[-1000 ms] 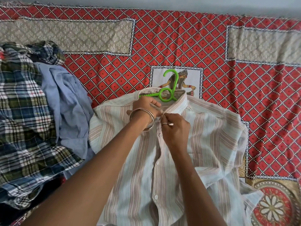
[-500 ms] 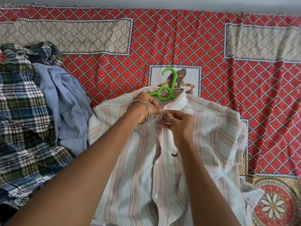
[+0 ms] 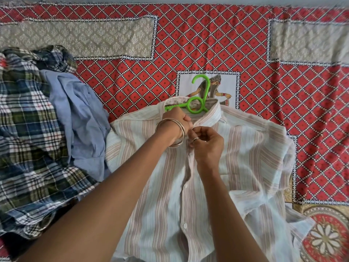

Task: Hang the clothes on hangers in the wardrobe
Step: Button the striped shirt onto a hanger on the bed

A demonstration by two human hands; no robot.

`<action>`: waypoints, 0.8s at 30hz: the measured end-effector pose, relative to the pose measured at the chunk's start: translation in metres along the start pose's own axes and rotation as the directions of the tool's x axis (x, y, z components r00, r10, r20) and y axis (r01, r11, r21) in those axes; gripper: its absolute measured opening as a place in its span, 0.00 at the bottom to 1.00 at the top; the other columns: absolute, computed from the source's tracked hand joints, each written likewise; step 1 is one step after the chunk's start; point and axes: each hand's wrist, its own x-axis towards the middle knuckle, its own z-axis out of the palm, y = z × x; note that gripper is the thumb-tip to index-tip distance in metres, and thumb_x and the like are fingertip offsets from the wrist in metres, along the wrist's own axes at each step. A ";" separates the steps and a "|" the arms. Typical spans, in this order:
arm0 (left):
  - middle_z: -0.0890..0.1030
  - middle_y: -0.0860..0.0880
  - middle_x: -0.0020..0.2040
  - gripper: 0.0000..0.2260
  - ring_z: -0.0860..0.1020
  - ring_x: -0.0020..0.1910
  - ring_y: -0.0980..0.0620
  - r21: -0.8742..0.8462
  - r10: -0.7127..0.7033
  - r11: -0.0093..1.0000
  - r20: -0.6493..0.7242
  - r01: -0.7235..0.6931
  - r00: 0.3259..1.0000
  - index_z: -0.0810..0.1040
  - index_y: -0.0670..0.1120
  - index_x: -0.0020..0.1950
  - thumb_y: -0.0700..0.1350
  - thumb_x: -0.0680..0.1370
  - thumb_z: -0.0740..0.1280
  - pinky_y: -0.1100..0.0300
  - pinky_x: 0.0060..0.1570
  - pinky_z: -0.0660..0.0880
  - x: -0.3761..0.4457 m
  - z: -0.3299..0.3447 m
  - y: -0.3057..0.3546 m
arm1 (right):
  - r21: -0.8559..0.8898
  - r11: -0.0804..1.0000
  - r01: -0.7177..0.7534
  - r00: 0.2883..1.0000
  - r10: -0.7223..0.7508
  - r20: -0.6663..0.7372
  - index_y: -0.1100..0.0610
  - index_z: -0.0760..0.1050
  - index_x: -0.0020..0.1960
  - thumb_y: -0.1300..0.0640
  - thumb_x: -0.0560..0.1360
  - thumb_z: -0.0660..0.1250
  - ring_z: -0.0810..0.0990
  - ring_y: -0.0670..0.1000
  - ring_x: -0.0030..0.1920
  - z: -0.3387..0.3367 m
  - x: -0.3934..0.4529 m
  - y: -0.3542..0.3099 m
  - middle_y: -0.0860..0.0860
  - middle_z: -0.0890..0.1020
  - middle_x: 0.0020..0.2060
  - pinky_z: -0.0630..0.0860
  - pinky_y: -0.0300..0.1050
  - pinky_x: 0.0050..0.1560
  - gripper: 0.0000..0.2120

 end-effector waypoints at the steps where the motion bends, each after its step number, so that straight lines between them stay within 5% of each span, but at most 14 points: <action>1: 0.82 0.45 0.49 0.08 0.80 0.50 0.48 -0.009 0.008 1.000 -0.005 -0.008 1.000 0.81 0.44 0.50 0.42 0.72 0.73 0.59 0.53 0.77 -0.002 0.000 -0.003 | -0.053 0.998 0.024 0.999 -0.026 -0.025 0.57 0.79 0.39 0.66 0.68 0.75 0.75 0.47 0.30 0.002 -0.001 0.002 0.50 0.80 0.30 0.76 0.45 0.34 0.07; 6: 0.83 0.45 0.49 0.16 0.81 0.48 0.48 -0.076 -0.033 0.997 -0.016 0.032 0.999 0.82 0.43 0.52 0.41 0.66 0.78 0.57 0.54 0.78 -0.004 0.003 -0.009 | -0.262 0.955 0.137 0.985 -0.158 -0.061 0.46 0.78 0.38 0.62 0.64 0.76 0.76 0.48 0.34 0.000 -0.004 0.014 0.51 0.80 0.36 0.79 0.51 0.41 0.12; 9: 0.84 0.45 0.46 0.13 0.82 0.45 0.48 -0.124 -0.066 0.991 -0.063 0.057 0.996 0.82 0.45 0.48 0.36 0.65 0.77 0.56 0.51 0.79 -0.002 0.006 -0.010 | -0.052 0.997 0.051 0.996 -0.055 -0.073 0.49 0.82 0.37 0.60 0.62 0.78 0.74 0.46 0.32 -0.002 -0.006 0.017 0.53 0.79 0.36 0.77 0.47 0.38 0.09; 12: 0.84 0.43 0.41 0.13 0.84 0.41 0.46 -0.189 -0.081 0.979 -0.043 0.071 0.996 0.79 0.48 0.40 0.31 0.66 0.74 0.53 0.45 0.81 0.001 0.009 -0.016 | 0.212 0.974 -0.076 0.997 0.079 -0.004 0.57 0.82 0.38 0.69 0.65 0.76 0.74 0.46 0.30 -0.003 -0.010 0.010 0.56 0.79 0.33 0.73 0.37 0.31 0.09; 16: 0.84 0.50 0.39 0.10 0.82 0.48 0.49 0.049 0.154 0.987 -0.086 -0.151 0.984 0.79 0.49 0.44 0.33 0.72 0.68 0.51 0.55 0.76 0.005 0.012 -0.029 | 0.249 0.960 -0.125 0.991 0.111 0.070 0.65 0.80 0.39 0.70 0.70 0.73 0.72 0.49 0.28 0.001 -0.015 0.003 0.56 0.78 0.29 0.68 0.39 0.27 0.03; 19: 0.83 0.53 0.41 0.14 0.74 0.57 0.53 0.309 0.328 0.909 -0.119 -0.279 0.937 0.78 0.51 0.52 0.35 0.72 0.64 0.53 0.63 0.62 0.000 0.013 -0.027 | 0.131 0.981 -0.143 0.988 0.134 0.074 0.62 0.77 0.36 0.68 0.73 0.70 0.71 0.47 0.26 0.005 -0.011 0.007 0.52 0.76 0.26 0.67 0.38 0.28 0.08; 24: 0.81 0.55 0.39 0.16 0.73 0.58 0.54 0.307 0.315 0.914 -0.124 -0.265 0.941 0.78 0.52 0.51 0.34 0.71 0.61 0.51 0.60 0.56 -0.001 0.014 -0.030 | 0.032 0.981 -0.190 0.972 0.183 0.148 0.60 0.75 0.33 0.67 0.76 0.66 0.72 0.51 0.31 0.002 -0.007 -0.001 0.55 0.75 0.28 0.70 0.43 0.32 0.13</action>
